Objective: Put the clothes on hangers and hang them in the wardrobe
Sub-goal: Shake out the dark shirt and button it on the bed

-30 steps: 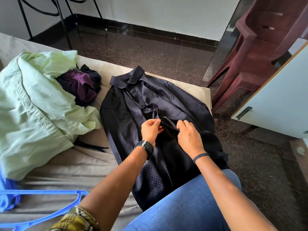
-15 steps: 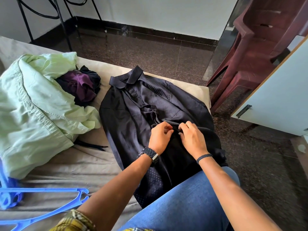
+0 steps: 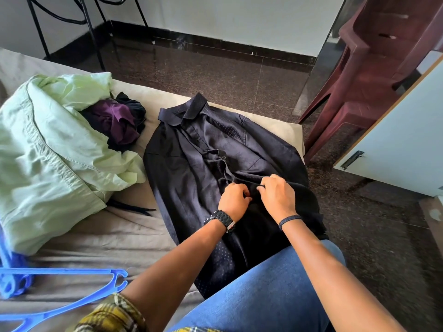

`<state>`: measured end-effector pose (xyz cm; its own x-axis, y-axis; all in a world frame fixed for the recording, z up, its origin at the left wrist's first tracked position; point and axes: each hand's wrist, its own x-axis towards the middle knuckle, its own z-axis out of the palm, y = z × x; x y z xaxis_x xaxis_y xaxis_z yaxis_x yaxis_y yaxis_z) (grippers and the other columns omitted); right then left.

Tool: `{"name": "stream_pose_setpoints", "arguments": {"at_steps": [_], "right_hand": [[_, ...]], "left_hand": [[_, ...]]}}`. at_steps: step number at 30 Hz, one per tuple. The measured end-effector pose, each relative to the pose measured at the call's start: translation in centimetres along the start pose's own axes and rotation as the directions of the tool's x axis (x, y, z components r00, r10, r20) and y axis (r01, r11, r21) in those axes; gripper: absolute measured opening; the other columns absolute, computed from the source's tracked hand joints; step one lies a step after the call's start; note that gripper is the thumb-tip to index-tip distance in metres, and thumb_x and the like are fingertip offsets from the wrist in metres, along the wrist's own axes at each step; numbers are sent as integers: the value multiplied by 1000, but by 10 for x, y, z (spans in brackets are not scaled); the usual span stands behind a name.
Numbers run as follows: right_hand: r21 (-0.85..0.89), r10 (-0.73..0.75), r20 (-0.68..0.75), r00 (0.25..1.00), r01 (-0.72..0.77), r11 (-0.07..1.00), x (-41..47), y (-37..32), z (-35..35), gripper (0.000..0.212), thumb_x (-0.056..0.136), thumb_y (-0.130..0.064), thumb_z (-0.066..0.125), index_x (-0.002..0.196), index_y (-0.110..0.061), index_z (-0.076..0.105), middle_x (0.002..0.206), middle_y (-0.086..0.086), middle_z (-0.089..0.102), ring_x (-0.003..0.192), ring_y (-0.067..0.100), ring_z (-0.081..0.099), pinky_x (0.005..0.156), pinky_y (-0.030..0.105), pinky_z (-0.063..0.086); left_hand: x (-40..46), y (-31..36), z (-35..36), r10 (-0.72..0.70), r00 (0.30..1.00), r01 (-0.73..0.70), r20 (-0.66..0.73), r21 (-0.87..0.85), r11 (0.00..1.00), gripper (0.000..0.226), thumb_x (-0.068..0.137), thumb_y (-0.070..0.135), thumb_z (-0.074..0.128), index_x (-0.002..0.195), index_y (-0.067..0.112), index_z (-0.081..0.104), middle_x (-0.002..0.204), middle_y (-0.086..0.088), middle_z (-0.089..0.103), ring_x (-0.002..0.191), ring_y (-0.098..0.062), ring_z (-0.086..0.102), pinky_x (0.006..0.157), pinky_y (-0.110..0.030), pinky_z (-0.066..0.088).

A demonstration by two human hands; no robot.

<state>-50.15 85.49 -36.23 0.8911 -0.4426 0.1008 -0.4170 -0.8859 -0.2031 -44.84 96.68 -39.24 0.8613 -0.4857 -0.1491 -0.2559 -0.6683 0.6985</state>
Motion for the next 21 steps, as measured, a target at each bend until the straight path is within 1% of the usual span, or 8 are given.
{"name": "stream_pose_setpoints", "arguments": {"at_steps": [3, 6, 9, 12, 14, 16, 18, 21], "right_hand": [[-4, 9, 4, 1000, -9, 1000, -3, -3, -4, 21, 92, -30, 59, 98, -11, 66, 101, 9, 65, 95, 27, 63, 69, 33, 46], [112, -81, 74, 994, 72, 991, -7, 2, -1, 20, 90, -26, 64, 91, -6, 67, 99, 11, 59, 96, 28, 58, 70, 33, 43], [164, -137, 57, 989, 126, 978, -10, 14, -2, 20, 85, -23, 69, 84, -3, 68, 90, 14, 59, 93, 30, 55, 74, 31, 40], [141, -168, 88, 982, 155, 978, -11, 20, -3, 17, 82, -22, 73, 88, -7, 71, 94, 11, 61, 97, 27, 56, 79, 34, 45], [132, -151, 192, 970, 127, 983, -12, 19, -6, 14, 85, -19, 68, 97, -13, 70, 100, 7, 62, 101, 26, 57, 80, 35, 47], [137, -107, 255, 961, 74, 988, -13, 17, -8, 12, 87, -18, 65, 98, -15, 69, 98, 5, 64, 101, 26, 57, 79, 35, 47], [183, -79, 234, 969, 36, 982, -14, 16, -9, 11, 87, -20, 66, 92, -11, 68, 88, 4, 64, 95, 25, 57, 76, 35, 47], [302, 3, 252, 968, -81, 950, -14, 16, -10, 18, 84, -22, 71, 71, -11, 64, 63, 0, 58, 72, 16, 52, 69, 32, 43]], "left_hand": [[-4, 3, 0, 45, 999, -45, 14, 38, 998, 17, 85, 9, 59, 100, 13, 65, 107, -11, 55, 99, -28, 55, 82, -31, 44], [-7, 2, -1, 46, 999, -46, 10, 32, 998, 23, 82, 2, 53, 100, 9, 67, 106, -13, 60, 101, -29, 56, 84, -32, 45], [-7, -5, -4, -6, 1000, 5, -23, -19, 1000, 17, 80, 2, 59, 93, 7, 69, 96, -13, 67, 94, -28, 61, 80, -29, 45], [-9, -10, -5, -56, 998, 54, -25, -58, 997, 12, 82, 11, 66, 94, 8, 67, 94, -12, 67, 91, -27, 61, 79, -29, 46], [-11, -8, -4, -68, 997, 66, -31, -54, 996, 17, 82, 18, 69, 95, 8, 64, 97, -10, 66, 94, -25, 60, 81, -32, 48], [-13, -4, -4, -99, 994, 94, -54, -84, 992, 22, 81, 29, 70, 88, 11, 59, 93, -6, 64, 91, -22, 58, 79, -32, 47], [-14, -1, -4, -141, 988, 133, -64, -114, 985, 26, 81, 36, 70, 80, 13, 56, 88, -3, 63, 87, -20, 59, 76, -30, 46], [-14, -1, -4, -155, 987, 150, -34, -118, 982, 16, 81, 24, 70, 82, 10, 65, 94, -6, 68, 92, -23, 62, 79, -28, 46]]}}
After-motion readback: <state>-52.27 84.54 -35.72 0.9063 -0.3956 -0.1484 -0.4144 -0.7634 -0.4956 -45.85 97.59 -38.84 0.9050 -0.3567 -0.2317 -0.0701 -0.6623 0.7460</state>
